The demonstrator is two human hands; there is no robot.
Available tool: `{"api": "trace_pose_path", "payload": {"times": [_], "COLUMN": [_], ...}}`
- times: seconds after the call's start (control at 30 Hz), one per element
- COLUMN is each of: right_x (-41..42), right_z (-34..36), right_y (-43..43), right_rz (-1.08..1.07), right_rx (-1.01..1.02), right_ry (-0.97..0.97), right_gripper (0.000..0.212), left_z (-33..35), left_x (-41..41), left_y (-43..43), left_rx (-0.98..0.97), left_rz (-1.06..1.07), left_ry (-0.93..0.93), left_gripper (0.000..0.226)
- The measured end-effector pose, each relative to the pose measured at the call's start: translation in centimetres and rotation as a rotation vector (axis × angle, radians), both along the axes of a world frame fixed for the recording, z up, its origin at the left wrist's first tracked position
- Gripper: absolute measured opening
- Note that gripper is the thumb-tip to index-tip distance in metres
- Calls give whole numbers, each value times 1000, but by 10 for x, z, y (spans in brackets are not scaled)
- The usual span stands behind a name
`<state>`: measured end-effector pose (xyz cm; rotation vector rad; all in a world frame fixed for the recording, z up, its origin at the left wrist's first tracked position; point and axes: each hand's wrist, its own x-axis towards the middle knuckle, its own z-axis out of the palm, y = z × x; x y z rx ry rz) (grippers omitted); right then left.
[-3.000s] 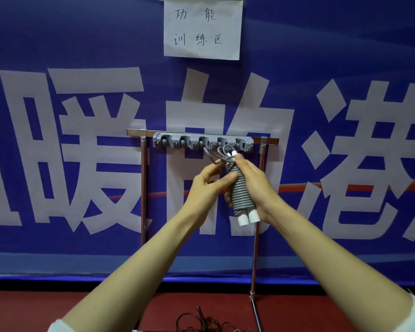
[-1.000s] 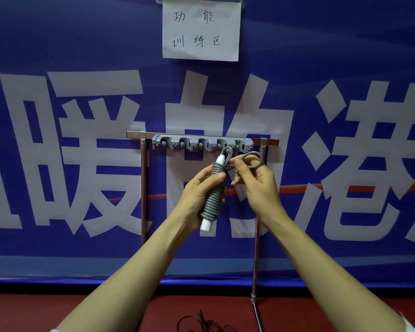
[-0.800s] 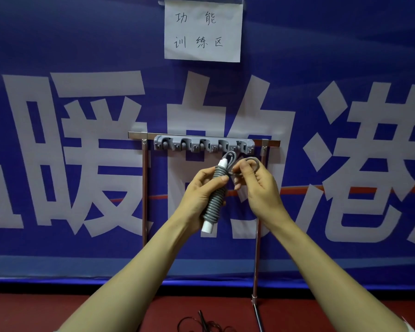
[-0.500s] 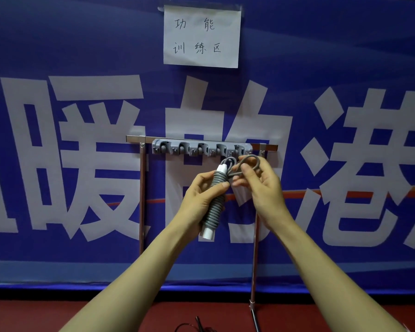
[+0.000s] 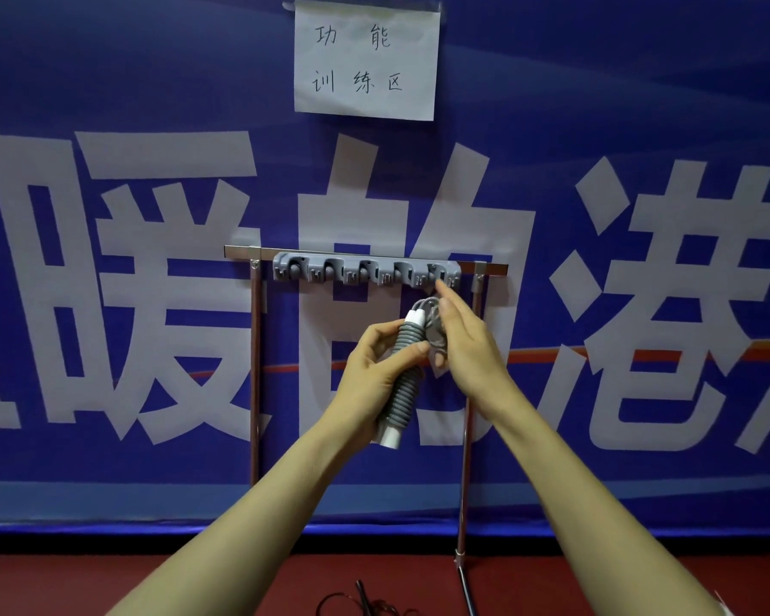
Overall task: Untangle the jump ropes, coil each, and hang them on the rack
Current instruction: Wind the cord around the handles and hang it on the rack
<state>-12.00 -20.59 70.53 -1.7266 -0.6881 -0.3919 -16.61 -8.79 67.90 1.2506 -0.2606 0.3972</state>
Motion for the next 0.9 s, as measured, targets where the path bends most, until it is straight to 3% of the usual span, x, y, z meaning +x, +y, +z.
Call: {"api": "trace_pose_path", "payload": {"times": [0.1,0.23,0.33,0.5,0.6,0.77,0.9], "right_x": [-1,-6,-6,-6,-9,-6,-12], "right_z": [-6,-7,-9,-9,-10,-12,-8], "right_y": [0,1,1,-6,-5,-8,-11], "right_rz": [-76,-115,-71,-143,-108,-171,-70], "right_rx": [232,424,331,168,4,108,175], "right_ry": [-88,-147,-132,-267,-312,-249,-168], "right_gripper": [17,16,26,29,42,39,31], "left_z": [1,5,9,0,-4,-5,-2], "left_x": [1,4,5,6,6,4,2], "left_y": [-3,-3,2,1,1,4,6], "left_rx": [-46,-113,-103,-58,-73,6,-47], "left_rz": [-24,-41,-25,11,26,0,-28], "left_ry": [27,67,69,46,40,3,21], "left_gripper": [35,38,39,41,36,40,41]}}
